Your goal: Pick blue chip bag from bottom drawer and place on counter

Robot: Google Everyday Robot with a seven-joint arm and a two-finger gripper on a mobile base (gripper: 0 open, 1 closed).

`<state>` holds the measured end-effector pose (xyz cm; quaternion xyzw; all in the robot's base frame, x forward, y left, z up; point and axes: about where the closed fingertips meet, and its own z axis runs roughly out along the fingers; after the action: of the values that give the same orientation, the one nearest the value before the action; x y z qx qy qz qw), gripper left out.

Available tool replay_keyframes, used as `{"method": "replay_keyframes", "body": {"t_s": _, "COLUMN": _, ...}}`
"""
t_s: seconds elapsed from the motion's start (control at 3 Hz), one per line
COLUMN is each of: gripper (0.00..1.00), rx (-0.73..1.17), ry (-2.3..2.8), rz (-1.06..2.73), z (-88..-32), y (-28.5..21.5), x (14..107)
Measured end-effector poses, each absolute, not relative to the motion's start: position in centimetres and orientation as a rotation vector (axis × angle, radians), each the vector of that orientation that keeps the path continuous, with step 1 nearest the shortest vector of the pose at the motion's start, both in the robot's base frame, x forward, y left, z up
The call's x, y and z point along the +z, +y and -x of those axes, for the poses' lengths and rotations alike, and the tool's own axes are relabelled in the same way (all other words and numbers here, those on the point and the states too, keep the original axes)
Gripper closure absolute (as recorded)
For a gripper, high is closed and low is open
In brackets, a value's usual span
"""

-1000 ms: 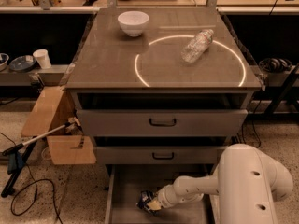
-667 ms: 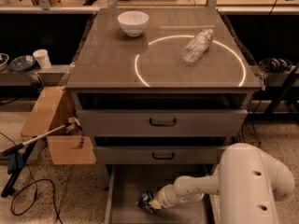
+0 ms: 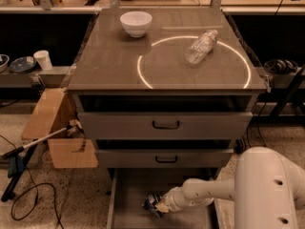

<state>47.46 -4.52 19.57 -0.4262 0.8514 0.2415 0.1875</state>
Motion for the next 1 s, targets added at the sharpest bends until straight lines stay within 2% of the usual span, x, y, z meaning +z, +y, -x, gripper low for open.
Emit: {"method": "replay_keyframes", "body": {"t_s": 1.0, "gripper": 1.0, "rx": 0.751, "ry": 2.278, "rz": 1.346, "z": -46.0, "y": -7.3, "x": 27.0}}
